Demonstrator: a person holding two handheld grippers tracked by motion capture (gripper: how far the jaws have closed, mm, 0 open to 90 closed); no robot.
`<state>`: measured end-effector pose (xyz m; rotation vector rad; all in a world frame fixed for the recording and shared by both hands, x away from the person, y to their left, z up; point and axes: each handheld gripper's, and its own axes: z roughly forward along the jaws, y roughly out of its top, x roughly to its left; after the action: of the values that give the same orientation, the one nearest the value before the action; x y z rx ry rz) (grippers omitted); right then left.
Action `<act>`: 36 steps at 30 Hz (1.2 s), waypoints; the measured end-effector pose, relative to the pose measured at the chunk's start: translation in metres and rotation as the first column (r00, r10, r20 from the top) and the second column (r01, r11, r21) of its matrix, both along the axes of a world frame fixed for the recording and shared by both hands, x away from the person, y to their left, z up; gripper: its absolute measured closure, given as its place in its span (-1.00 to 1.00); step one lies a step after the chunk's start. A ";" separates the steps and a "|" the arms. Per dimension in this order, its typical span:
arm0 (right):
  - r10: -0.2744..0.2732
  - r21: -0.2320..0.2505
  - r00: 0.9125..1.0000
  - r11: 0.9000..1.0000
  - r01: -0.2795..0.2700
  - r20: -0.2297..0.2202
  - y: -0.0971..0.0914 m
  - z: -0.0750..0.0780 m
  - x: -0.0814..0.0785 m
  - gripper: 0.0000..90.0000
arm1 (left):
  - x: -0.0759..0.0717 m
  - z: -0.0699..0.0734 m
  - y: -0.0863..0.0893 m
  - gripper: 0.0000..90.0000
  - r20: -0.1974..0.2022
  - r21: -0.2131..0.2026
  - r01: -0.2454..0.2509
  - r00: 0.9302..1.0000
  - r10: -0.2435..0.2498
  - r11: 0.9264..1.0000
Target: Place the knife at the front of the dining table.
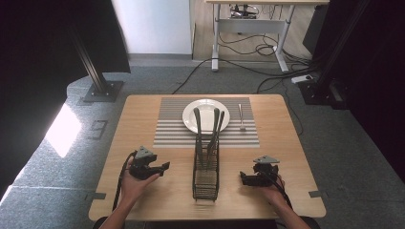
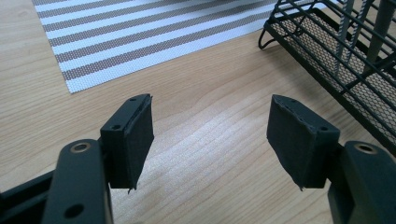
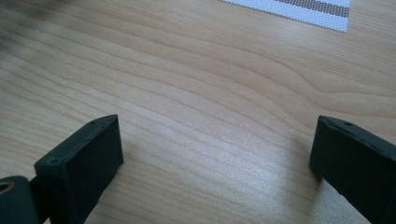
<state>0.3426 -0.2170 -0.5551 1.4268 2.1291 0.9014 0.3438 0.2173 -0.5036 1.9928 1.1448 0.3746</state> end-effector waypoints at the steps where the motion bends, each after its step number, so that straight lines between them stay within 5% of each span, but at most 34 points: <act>1: 0.000 0.000 1.000 1.000 0.000 0.000 0.000 0.000 0.000 -0.95 | 0.000 0.000 0.000 -0.29 0.001 -0.003 -0.001 1.000 0.001 1.000; 14: 0.005 -0.004 1.000 1.000 -0.005 -0.004 0.000 0.000 0.001 -0.95 | -0.002 0.004 0.000 -0.38 0.005 -0.017 0.002 1.000 -0.002 1.000; 25: 0.007 -0.003 1.000 1.000 -0.007 0.001 0.002 0.000 0.001 -0.95 | -0.001 0.029 -0.011 -0.48 0.077 -0.079 0.021 0.997 -0.015 0.997; 36: 0.007 -0.001 1.000 1.000 -0.007 0.004 0.002 0.000 0.001 -0.95 | 0.007 0.048 -0.025 -0.57 0.093 -0.106 0.043 0.995 -0.033 0.993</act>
<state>0.3432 -0.2149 -0.5554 1.4163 2.1325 0.9045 0.3504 0.1919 -0.4559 1.8816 1.0472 0.3720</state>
